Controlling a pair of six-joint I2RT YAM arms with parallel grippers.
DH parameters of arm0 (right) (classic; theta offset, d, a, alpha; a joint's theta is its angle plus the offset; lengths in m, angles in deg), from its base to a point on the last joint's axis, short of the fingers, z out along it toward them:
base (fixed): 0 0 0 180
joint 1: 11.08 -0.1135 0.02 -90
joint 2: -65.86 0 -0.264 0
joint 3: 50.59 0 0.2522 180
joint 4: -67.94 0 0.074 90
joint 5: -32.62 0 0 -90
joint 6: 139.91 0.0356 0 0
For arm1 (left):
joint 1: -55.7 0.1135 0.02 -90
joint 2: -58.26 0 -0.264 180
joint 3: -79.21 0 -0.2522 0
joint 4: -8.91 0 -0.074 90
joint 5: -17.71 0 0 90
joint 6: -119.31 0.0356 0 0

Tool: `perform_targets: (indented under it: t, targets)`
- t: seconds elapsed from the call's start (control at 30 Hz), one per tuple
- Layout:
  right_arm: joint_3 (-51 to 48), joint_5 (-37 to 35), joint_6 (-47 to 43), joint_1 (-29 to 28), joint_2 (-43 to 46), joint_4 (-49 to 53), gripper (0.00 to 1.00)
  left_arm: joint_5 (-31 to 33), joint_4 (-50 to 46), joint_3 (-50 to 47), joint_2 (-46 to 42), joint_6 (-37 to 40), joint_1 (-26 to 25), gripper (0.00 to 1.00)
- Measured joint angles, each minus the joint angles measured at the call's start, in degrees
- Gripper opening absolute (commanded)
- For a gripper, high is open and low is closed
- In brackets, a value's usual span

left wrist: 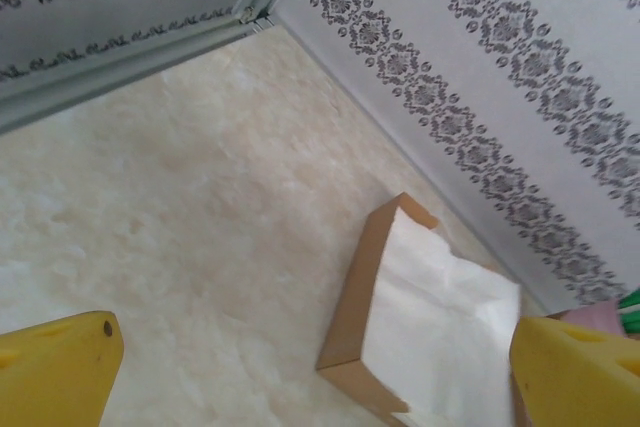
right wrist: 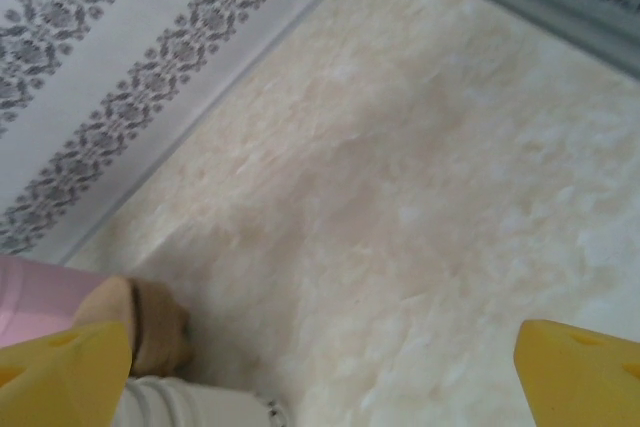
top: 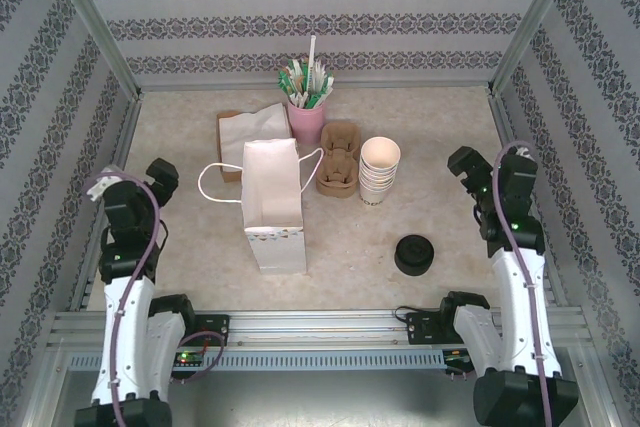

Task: Pack the takeout coffee

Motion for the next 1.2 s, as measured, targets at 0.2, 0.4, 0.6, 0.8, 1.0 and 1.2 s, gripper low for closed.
perform_targets:
  t: [0.2,0.4,0.6,0.8,1.0,1.2]
  targets:
    - [9.68,6.95,1.33,-0.07,-4.02,9.64,0.84,-13.68,-2.25,6.49,3.21,-2.12,3.48,0.98]
    - [16.46,7.39,1.95,-7.19,-7.13,18.56,0.66,-22.88,-7.96,16.70,5.40,-0.83,3.45,0.87]
    - [22.40,0.74,2.08,-21.81,-11.15,24.83,0.57,-32.22,-11.26,22.95,7.48,0.04,2.91,0.68]
    - [26.51,-6.27,2.23,-30.99,-16.46,26.80,0.49,-35.19,-17.75,29.66,13.55,3.19,-3.23,0.59]
    - [27.30,-9.09,3.34,-31.32,-19.65,26.67,0.45,-32.28,-22.88,37.79,19.85,7.61,-13.90,0.45]
    - [27.63,-9.09,4.07,-31.58,-22.56,24.98,0.43,-29.81,-23.26,40.83,21.33,8.04,-19.65,0.43]
